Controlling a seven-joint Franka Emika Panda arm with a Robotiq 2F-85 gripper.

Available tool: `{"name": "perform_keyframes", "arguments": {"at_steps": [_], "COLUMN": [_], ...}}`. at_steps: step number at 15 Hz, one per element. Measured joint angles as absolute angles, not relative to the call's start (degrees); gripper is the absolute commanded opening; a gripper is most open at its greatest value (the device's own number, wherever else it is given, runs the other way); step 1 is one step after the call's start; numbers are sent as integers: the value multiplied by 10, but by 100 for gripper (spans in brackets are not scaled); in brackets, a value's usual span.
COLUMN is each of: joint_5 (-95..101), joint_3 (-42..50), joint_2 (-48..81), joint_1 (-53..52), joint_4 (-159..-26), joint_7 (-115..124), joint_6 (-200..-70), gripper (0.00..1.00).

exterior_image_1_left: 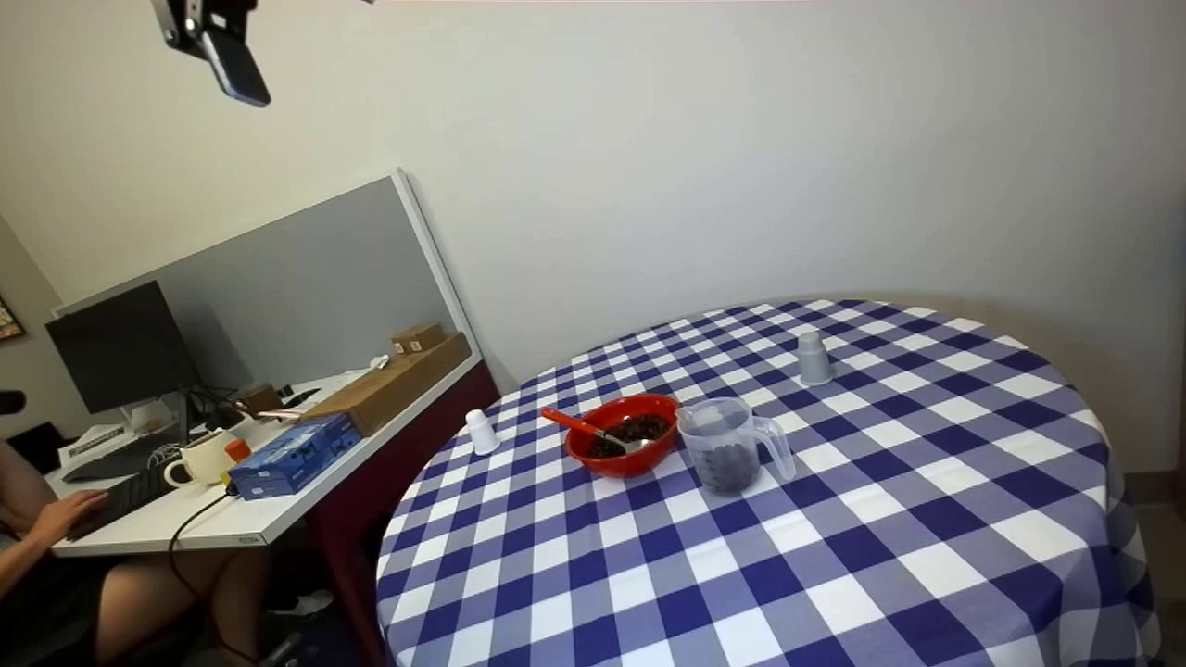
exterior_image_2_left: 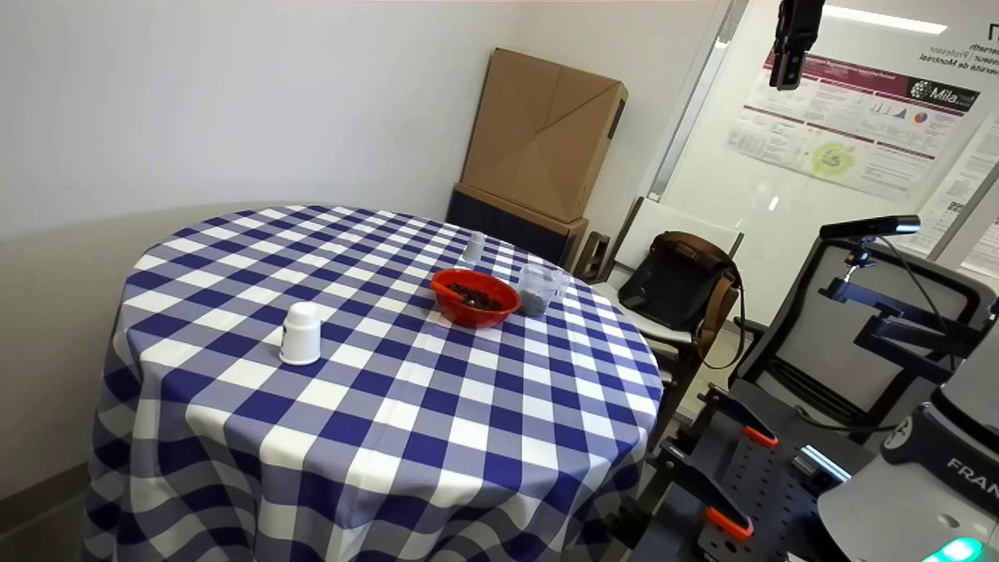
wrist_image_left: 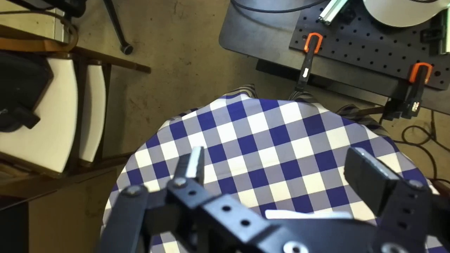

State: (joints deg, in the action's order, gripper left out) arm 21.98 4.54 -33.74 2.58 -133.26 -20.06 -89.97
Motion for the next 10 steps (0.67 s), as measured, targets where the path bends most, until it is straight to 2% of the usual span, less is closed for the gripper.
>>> {"name": "perform_keyframes", "arguments": {"at_steps": [5,10], "joint_5": [265,262], "joint_3": [92,149], "joint_2": [-289,-186], "joint_1": [10,12], "joint_4": [-1329,-1306], "joint_7": [-326,-502], "joint_6": [-1014,-1127], "gripper": [100,100]}}
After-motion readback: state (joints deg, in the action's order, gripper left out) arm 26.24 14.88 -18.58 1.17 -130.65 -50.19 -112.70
